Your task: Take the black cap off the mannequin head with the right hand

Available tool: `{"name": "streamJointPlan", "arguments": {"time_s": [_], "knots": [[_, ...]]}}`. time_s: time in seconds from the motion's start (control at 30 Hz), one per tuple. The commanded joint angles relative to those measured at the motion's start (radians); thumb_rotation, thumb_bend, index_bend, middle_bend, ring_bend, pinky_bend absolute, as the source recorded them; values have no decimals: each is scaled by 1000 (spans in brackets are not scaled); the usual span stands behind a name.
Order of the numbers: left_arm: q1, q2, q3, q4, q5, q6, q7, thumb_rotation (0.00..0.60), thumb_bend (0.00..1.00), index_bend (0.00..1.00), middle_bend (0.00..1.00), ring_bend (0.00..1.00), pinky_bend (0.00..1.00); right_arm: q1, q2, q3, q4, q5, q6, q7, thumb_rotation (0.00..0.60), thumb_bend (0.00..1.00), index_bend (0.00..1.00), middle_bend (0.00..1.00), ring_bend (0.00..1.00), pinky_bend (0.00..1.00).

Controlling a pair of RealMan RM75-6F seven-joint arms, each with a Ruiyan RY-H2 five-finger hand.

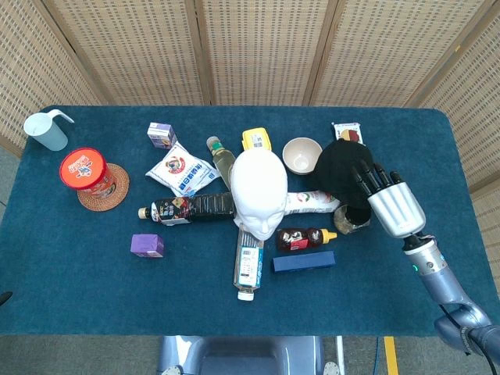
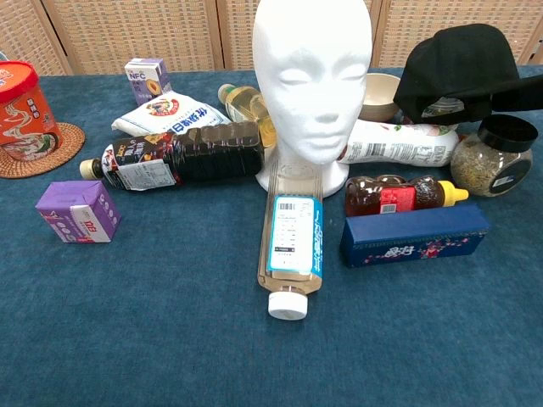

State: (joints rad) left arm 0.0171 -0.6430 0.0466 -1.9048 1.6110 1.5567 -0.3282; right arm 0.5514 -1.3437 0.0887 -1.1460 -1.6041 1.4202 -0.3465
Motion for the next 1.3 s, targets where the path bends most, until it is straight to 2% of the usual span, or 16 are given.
{"name": "streamJointPlan", "arguments": {"time_s": [0.03, 0.3, 0.53, 0.73, 1.0, 1.3], "knots": [[2, 0, 0, 3, 0, 3, -6, 600, 2, 0, 0, 0, 68, -37, 59, 12, -105, 34, 7, -8, 600, 172, 83, 130, 214, 438], [6, -1, -1, 17, -13, 8, -24, 600, 2, 0, 0, 0, 68, -129, 161, 21, -271, 63, 96, 111, 600, 172, 81, 115, 133, 318], [5, -37, 9, 40, -15, -16, -33, 600, 2, 0, 0, 0, 68, -224, 292, -14, -461, 84, 119, 238, 600, 28, 44, 63, 69, 259], [23, -126, 16, 88, -16, -4, -21, 600, 2, 0, 0, 0, 68, -292, 320, -52, -511, 81, 136, 244, 600, 0, 43, 36, 50, 225], [54, -262, 4, 155, -54, 28, 7, 600, 2, 0, 0, 0, 68, -382, 298, -65, -550, 64, 227, 213, 600, 0, 41, 24, 40, 199], [40, -283, 10, 186, -27, 8, 4, 600, 3, 0, 0, 0, 68, -435, 268, -70, -540, 56, 256, 225, 600, 0, 41, 24, 39, 192]]}}
